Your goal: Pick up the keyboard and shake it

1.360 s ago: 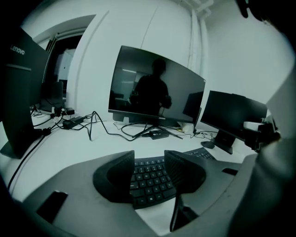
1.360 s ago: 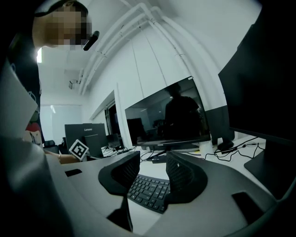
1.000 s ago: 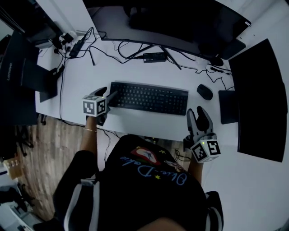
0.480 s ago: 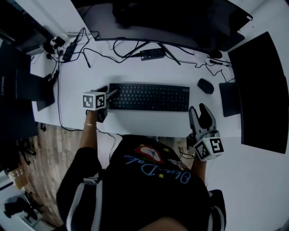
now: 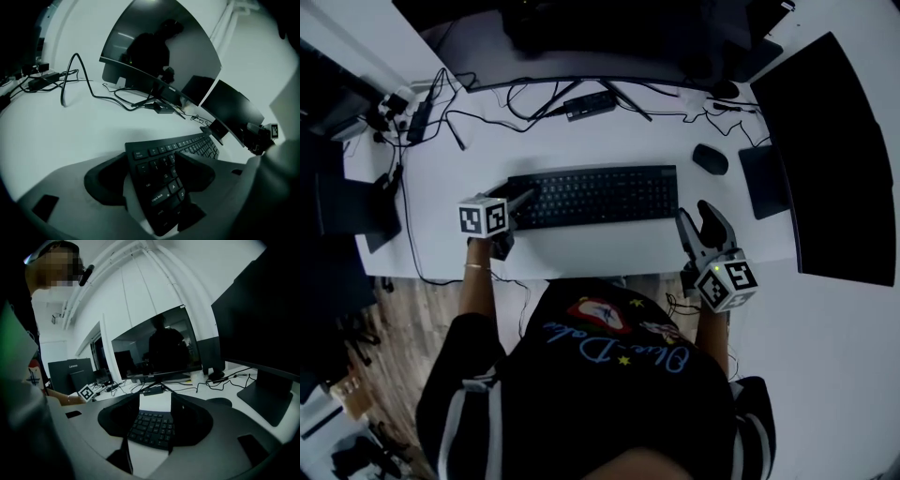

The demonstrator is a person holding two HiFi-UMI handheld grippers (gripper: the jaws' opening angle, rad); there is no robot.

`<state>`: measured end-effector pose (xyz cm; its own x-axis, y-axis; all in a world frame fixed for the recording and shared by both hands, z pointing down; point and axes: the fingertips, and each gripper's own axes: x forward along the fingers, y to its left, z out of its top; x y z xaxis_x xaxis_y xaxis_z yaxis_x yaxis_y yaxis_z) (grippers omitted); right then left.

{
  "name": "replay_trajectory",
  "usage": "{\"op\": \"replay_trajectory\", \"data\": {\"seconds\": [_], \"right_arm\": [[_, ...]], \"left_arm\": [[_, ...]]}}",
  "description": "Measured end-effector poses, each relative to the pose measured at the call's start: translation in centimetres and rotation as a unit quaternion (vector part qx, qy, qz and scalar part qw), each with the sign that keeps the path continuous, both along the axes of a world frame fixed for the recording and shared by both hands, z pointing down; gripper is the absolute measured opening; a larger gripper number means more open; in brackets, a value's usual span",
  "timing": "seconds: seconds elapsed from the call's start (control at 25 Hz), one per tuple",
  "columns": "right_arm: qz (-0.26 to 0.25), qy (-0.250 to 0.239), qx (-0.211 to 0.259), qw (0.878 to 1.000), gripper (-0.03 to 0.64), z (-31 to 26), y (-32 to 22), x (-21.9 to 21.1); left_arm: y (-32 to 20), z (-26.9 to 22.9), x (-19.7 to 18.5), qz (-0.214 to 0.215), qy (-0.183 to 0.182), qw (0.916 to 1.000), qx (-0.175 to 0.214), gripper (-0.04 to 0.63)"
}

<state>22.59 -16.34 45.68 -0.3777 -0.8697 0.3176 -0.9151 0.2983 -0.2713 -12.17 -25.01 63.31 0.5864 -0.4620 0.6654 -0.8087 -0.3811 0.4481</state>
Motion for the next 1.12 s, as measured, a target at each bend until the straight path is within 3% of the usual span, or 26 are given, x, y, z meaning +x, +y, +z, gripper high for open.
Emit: {"op": "replay_trajectory", "data": {"seconds": [0.32, 0.48, 0.72, 1.12], "right_arm": [[-0.017, 0.016, -0.099, 0.995, 0.186, 7.9, -1.3, 1.1], [-0.006, -0.007, -0.142, 0.990, 0.196, 10.8, -1.5, 1.5], [-0.006, 0.024, -0.175, 0.984, 0.202, 13.7, -2.0, 2.2], [-0.022, 0.032, -0.237, 0.971, 0.216, 17.1, -1.8, 2.3]], "left_arm": [[-0.1, 0.2, -0.2, -0.015, -0.016, 0.9998, -0.001, 0.293], [-0.1, 0.2, -0.4, -0.021, -0.027, 0.9994, -0.001, 0.288], [-0.2, 0.2, -0.4, -0.023, -0.032, 0.9992, -0.001, 0.285], [-0.1, 0.1, -0.2, -0.025, -0.034, 0.9991, -0.004, 0.285]]}}
